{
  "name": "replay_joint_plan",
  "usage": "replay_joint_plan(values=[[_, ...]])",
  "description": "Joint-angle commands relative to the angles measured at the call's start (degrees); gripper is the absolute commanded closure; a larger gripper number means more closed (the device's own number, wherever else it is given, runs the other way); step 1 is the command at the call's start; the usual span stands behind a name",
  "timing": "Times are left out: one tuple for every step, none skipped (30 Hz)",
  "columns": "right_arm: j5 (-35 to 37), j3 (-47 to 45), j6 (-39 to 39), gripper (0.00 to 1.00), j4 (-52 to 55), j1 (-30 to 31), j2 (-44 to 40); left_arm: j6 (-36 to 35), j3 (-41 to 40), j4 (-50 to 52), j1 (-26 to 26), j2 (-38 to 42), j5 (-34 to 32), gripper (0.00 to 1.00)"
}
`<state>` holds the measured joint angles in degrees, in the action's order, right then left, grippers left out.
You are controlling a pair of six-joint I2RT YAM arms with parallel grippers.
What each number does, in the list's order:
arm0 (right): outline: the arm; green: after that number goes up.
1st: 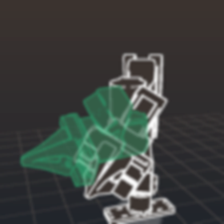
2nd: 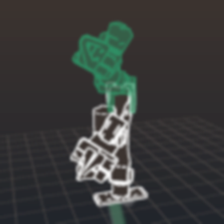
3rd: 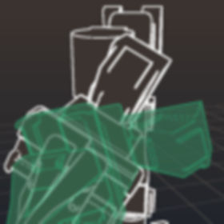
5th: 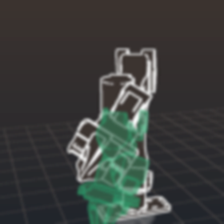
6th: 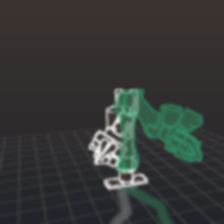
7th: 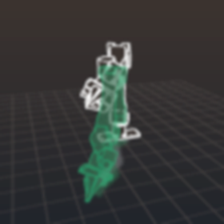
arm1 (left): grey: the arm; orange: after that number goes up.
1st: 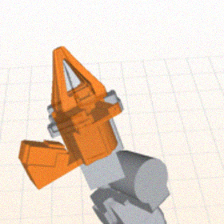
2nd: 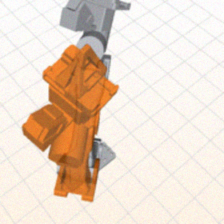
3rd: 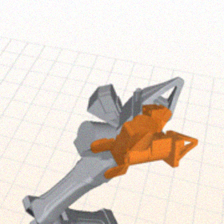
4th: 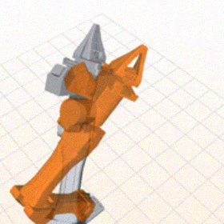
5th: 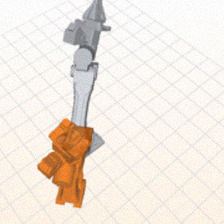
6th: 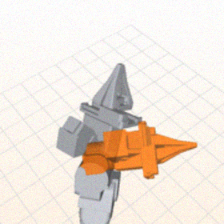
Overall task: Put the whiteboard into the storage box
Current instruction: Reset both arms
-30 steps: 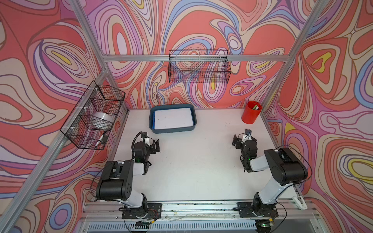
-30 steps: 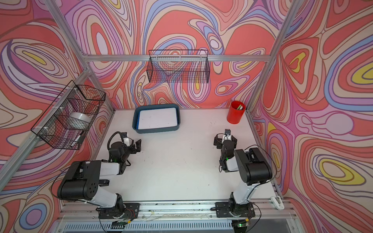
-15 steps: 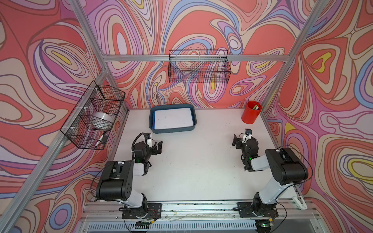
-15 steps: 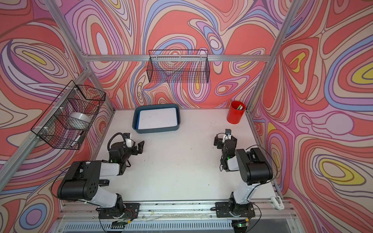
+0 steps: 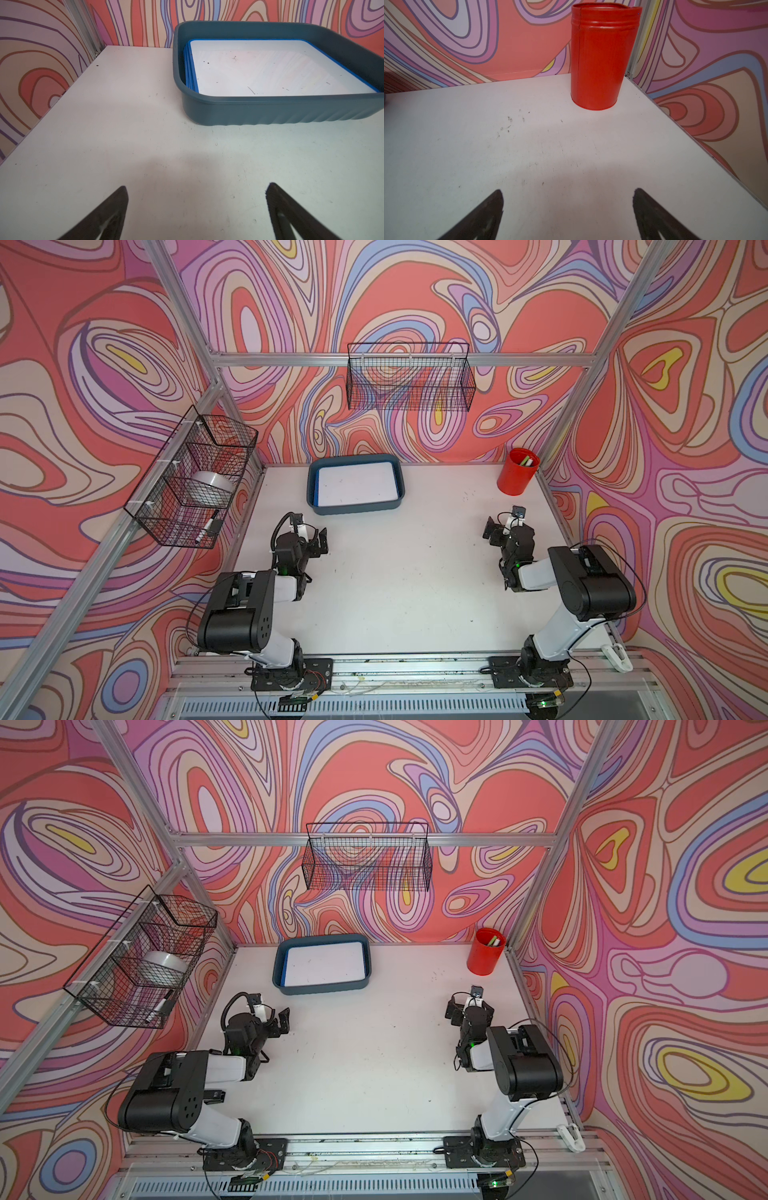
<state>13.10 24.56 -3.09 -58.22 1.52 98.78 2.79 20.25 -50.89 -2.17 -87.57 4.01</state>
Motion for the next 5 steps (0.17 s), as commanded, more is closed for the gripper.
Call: replay_joint_plan(values=[[0.7, 1.0, -0.5, 0.01, 0.7, -0.1, -0.6, -0.8, 1.5, 0.7, 0.7, -0.5, -1.5, 0.0], [0.7, 1.0, -0.5, 0.02, 0.8, -0.1, -0.6, -1.0, 1.4, 0.6, 0.8, -0.5, -1.1, 0.0], [0.7, 1.0, -0.5, 0.02, 0.9, -0.1, -0.6, -1.5, 1.2, 0.3, 0.8, -0.4, 0.5, 0.0], [0.8, 1.0, -0.5, 0.01, 0.9, -0.1, -0.6, -2.1, 0.9, -0.2, 0.8, -0.2, 1.6, 0.0], [0.8, 1.0, -0.5, 0.02, 0.9, -0.1, -0.6, -2.4, 0.6, -0.9, 0.8, -0.2, 2.4, 0.0]])
